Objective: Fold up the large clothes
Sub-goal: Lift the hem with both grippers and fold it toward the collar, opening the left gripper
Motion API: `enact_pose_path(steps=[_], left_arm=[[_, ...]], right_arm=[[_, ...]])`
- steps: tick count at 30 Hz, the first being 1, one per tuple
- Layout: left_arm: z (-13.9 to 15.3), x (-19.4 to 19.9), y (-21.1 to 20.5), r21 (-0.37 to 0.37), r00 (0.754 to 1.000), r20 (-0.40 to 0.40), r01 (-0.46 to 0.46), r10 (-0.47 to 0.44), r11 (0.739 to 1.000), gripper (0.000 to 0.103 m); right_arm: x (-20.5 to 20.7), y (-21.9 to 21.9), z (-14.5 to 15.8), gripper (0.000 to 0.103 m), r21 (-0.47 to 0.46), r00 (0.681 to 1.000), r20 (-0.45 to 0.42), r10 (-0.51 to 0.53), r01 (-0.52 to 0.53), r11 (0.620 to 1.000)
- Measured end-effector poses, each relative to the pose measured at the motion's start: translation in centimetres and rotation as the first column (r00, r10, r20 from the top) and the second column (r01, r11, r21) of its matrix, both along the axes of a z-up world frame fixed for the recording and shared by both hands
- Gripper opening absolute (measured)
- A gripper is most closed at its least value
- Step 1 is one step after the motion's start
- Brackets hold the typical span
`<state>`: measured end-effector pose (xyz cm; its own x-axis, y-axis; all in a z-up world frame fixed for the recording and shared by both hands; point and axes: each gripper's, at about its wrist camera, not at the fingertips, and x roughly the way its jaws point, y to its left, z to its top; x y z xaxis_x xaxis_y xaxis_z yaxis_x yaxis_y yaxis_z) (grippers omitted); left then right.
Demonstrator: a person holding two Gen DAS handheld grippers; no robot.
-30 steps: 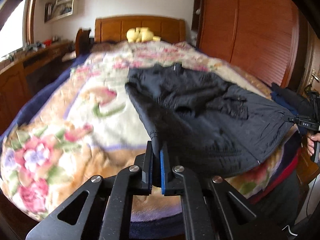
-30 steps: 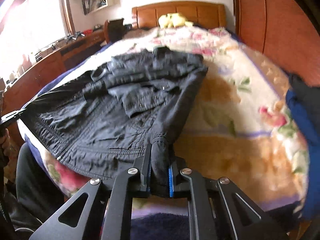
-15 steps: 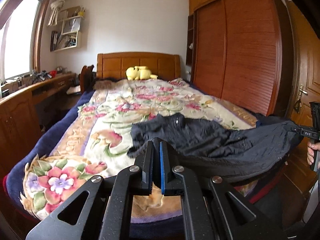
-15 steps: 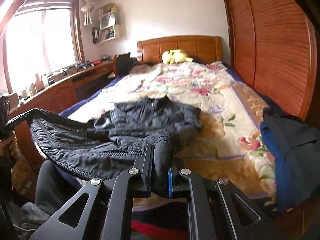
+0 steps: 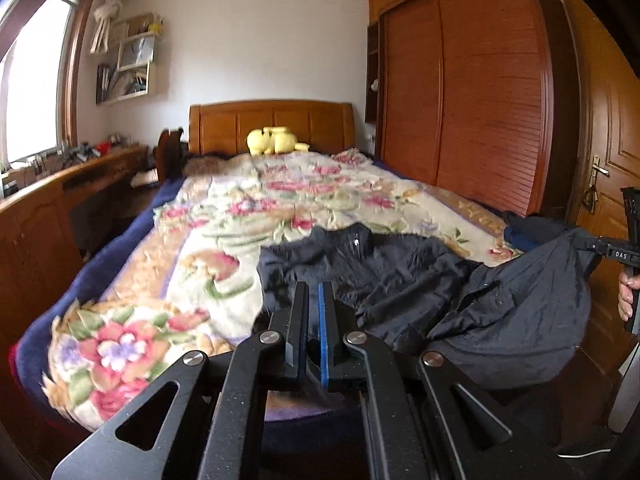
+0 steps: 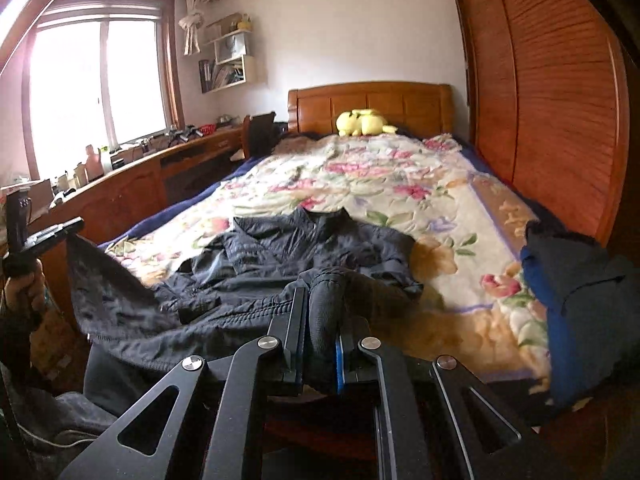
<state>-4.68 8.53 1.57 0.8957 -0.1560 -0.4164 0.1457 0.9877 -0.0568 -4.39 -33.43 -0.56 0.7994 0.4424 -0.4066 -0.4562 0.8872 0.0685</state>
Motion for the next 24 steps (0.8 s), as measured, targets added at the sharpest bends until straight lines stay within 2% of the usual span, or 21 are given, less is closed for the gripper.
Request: enact_pose_path(steps=[6, 11, 16, 21, 22, 24], left_arm=[[-0.5, 3.0, 0.2, 0.029, 0.999, 0.011, -0.034, 0.034, 0.999, 0.005], [-0.8, 8.9, 1.6, 0.051, 0.997, 0.013, -0.070, 0.070, 0.996, 0.005], [-2.7, 15.9, 2.7, 0.074, 0.993, -0.020, -0.114, 0.115, 0.991, 0.005], [-5.1, 22.0, 3.0, 0.120, 0.986, -0.069, -0.143, 0.152, 0.982, 0.004], [-5.4, 23.4, 2.9, 0.133, 0.985, -0.077, -0.146, 0.157, 0.980, 0.000], [-5.6, 25.6, 2.8, 0.169, 0.982, -0.071, -0.160, 0.174, 0.973, 0.000]], right_arm=[[4.5, 0.8, 0.6, 0.010, 0.002, 1.000, 0.004, 0.007, -0.007, 1.000], [11.4, 2.9, 0.3, 0.010, -0.046, 1.000, -0.002, 0.019, -0.019, 0.999], [19.9, 5.5, -2.0, 0.010, -0.097, 0.999, -0.035, -0.002, -0.001, 0.995], [28.2, 8.5, -5.8, 0.010, -0.147, 0.994, -0.103, -0.039, 0.024, 0.989], [29.6, 9.2, -6.3, 0.010, -0.161, 0.993, -0.112, -0.040, 0.021, 0.987], [32.5, 10.5, -6.9, 0.010, -0.191, 0.991, -0.126, -0.040, 0.015, 0.981]])
